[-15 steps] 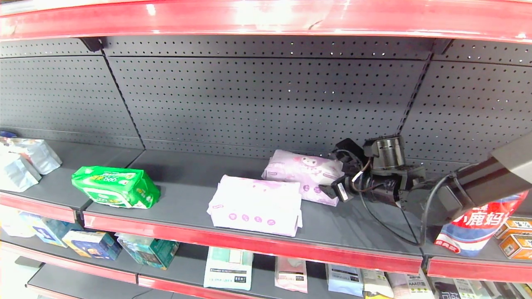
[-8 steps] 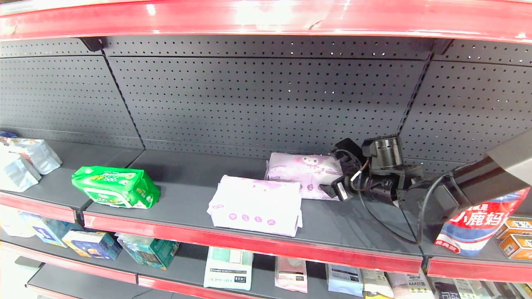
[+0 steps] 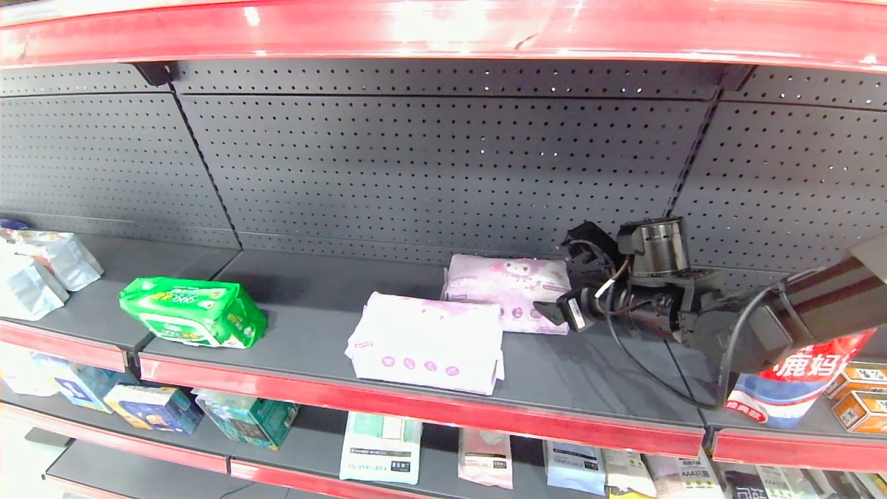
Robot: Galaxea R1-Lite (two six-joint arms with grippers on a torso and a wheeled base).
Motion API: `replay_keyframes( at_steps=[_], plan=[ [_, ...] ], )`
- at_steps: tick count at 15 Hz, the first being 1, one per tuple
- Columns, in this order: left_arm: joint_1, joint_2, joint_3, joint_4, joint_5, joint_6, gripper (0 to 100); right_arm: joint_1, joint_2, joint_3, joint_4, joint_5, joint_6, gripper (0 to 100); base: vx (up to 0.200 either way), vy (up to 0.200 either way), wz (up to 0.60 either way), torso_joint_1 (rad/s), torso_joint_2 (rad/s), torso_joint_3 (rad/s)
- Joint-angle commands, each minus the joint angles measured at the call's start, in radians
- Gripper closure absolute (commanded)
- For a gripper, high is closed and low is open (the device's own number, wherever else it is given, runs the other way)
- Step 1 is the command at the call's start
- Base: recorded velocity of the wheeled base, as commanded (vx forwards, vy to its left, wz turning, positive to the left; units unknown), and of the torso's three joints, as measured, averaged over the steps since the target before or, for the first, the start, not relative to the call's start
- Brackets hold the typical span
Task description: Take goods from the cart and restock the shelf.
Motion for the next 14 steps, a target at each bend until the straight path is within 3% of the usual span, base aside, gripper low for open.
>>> replay_keyframes(
  at_steps=[1, 14],
  plan=[
    [0.000, 0.004, 0.000, 0.000, 0.000, 0.000, 0, -0.006, -0.023, -0.013, -0.002, -0.001, -0.001, 0, 0.000, 0.000, 0.00, 0.000, 0.00, 0.000],
    [0.000, 0.003, 0.000, 0.000, 0.000, 0.000, 0, -0.114, -0.035, -0.012, 0.000, -0.039, -0.008, 0, 0.000, 0.000, 0.00, 0.000, 0.00, 0.000]
  ],
)
